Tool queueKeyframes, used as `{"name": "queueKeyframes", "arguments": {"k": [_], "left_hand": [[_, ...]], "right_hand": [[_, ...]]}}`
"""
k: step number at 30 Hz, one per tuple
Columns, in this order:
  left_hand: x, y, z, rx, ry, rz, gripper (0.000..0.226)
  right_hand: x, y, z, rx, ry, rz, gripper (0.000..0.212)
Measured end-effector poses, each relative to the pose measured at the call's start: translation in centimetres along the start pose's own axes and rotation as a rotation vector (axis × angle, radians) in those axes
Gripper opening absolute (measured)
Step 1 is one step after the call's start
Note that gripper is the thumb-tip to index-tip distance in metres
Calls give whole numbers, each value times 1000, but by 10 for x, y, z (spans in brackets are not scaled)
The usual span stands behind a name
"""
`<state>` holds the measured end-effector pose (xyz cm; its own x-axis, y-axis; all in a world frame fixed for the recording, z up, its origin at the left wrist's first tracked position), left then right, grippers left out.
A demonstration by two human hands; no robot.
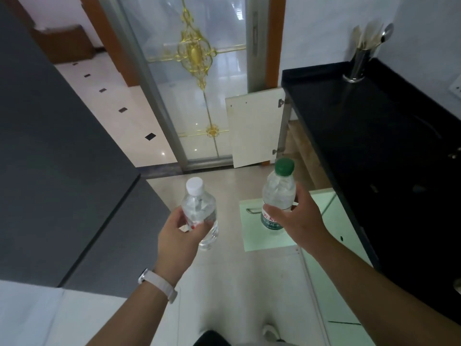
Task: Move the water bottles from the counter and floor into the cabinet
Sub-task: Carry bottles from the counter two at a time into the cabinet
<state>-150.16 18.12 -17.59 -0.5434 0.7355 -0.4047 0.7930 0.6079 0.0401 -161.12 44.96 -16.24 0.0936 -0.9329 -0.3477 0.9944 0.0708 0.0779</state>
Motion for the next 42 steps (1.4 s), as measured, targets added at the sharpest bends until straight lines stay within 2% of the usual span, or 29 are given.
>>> {"name": "queueKeyframes", "arguments": {"k": [5, 11, 17, 19, 21, 26, 32, 42], "left_hand": [[-17, -59, 13, -15, 16, -14, 49], [-37, -162, 38, -23, 49, 18, 63], [-68, -273, 45, -16, 129, 84, 39], [-74, -307, 45, -5, 147, 128, 41], [-77, -332, 48, -13, 157, 164, 52], [-73, -375, 48, -7, 163, 183, 52], [-40, -411, 37, 28, 135, 296, 46], [57, -493, -1, 43, 82, 459, 42]], "right_hand": [[42, -40, 7, 7, 66, -1, 48], [115, -99, 26, 42, 78, -41, 54], [190, -146, 67, 101, 32, -111, 53], [207, -160, 80, 99, 33, -135, 57], [219, -168, 91, 82, 39, -157, 60], [233, -186, 109, 49, 80, -179, 57], [229, -216, 102, 64, 77, -237, 57], [206, -309, 69, 145, 0, -328, 51]]}}
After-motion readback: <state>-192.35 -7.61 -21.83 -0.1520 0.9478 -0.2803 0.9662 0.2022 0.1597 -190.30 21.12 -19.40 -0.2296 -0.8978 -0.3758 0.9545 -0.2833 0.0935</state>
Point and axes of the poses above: each hand's wrist, its own y-axis away from the middle knuckle, its own x-axis out of the palm, z = x × y, the point moved 8 cm from there along -y, towards the middle knuckle, and after that the axes turned 5 degrees about -z, right-handed, at the moved point
